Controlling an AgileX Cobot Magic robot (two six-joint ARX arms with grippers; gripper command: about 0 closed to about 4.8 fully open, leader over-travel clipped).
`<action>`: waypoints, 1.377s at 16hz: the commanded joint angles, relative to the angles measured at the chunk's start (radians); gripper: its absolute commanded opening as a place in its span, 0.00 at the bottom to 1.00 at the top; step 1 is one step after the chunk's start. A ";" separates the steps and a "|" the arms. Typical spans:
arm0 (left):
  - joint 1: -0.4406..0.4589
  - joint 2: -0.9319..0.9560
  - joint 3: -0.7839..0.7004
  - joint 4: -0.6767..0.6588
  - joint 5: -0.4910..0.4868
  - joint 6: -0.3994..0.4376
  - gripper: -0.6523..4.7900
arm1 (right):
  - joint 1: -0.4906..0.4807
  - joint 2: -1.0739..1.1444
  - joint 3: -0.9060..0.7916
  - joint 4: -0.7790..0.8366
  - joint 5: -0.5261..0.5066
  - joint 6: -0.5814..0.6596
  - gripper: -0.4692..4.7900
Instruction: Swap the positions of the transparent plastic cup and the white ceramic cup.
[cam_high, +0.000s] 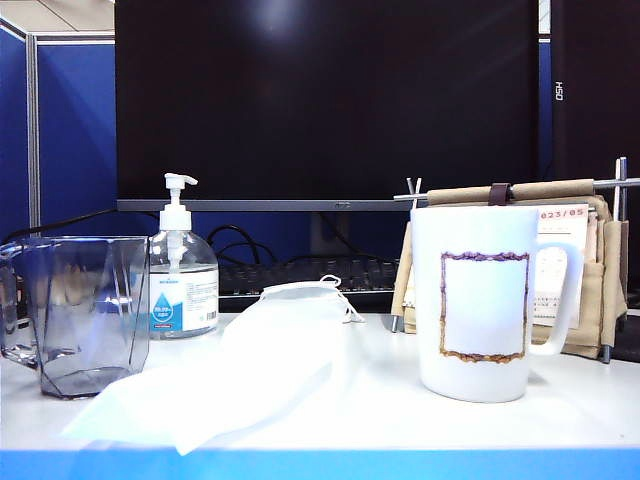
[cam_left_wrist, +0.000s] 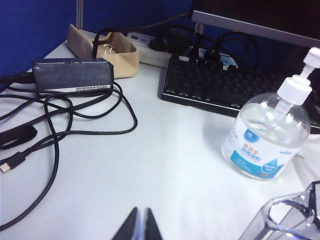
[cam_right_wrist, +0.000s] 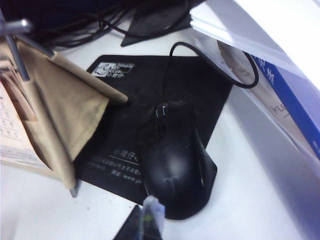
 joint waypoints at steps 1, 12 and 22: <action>0.001 -0.001 0.000 -0.009 0.003 0.004 0.16 | 0.002 -0.002 -0.007 0.021 -0.008 0.004 0.08; 0.000 -0.001 0.098 -0.166 0.367 -0.029 0.42 | 0.005 -0.002 0.070 0.065 -0.609 0.105 0.30; -0.004 0.005 0.121 -0.287 0.321 -0.028 0.42 | 0.051 -0.001 0.078 0.119 -0.671 0.280 0.31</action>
